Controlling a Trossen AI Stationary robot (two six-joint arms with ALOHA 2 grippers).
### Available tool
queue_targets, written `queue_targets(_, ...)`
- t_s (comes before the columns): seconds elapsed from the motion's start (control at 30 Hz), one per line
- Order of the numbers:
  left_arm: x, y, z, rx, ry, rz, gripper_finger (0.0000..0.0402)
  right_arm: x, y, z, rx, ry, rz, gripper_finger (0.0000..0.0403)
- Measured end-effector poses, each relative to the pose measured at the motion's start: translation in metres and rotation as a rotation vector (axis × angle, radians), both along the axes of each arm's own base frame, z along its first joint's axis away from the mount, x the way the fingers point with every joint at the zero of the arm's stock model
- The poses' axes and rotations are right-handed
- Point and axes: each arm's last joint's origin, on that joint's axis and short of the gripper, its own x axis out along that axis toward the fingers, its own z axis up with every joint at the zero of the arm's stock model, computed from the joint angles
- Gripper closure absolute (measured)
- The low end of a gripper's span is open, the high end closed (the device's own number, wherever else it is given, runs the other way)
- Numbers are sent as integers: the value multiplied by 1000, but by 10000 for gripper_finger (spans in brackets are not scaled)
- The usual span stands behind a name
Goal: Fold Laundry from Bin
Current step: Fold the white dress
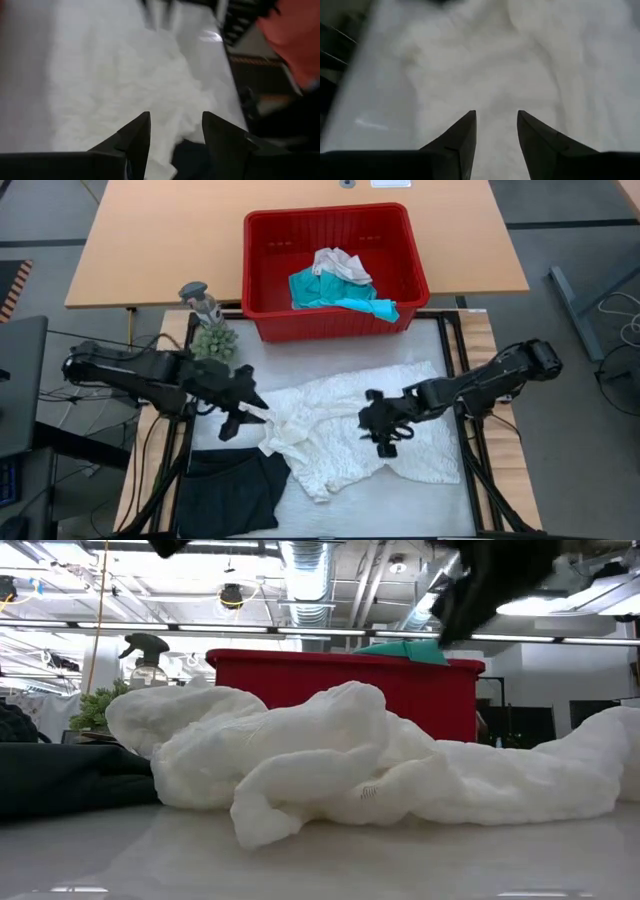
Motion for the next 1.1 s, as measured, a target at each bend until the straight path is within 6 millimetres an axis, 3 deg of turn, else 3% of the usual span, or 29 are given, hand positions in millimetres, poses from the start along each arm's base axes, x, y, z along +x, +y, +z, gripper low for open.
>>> queue_targets(0.17, -16, 4, 6, 109, -32, 104, 235, 15, 19, 9, 57, -98, -23, 245)
queue_targets(0.37, -20, -7, -5, 292, 55, -209, 235, 45, 36, -5, 127, -42, -192, 243)
queue_targets(0.53, 5, -25, -19, 479, 53, -407, 235, 53, 44, -14, 180, 38, -253, 243)
queue_targets(0.77, 52, -63, -63, 522, 128, -597, 235, 30, 61, -12, 209, 168, -237, 243)
queue_targets(0.9, 79, -81, -88, 554, 118, -626, 235, 19, 71, -14, 184, 220, -221, 243)
queue_targets(1.1, 98, -87, -97, 505, 59, -647, 234, 8, 82, -17, 149, 265, -189, 243)
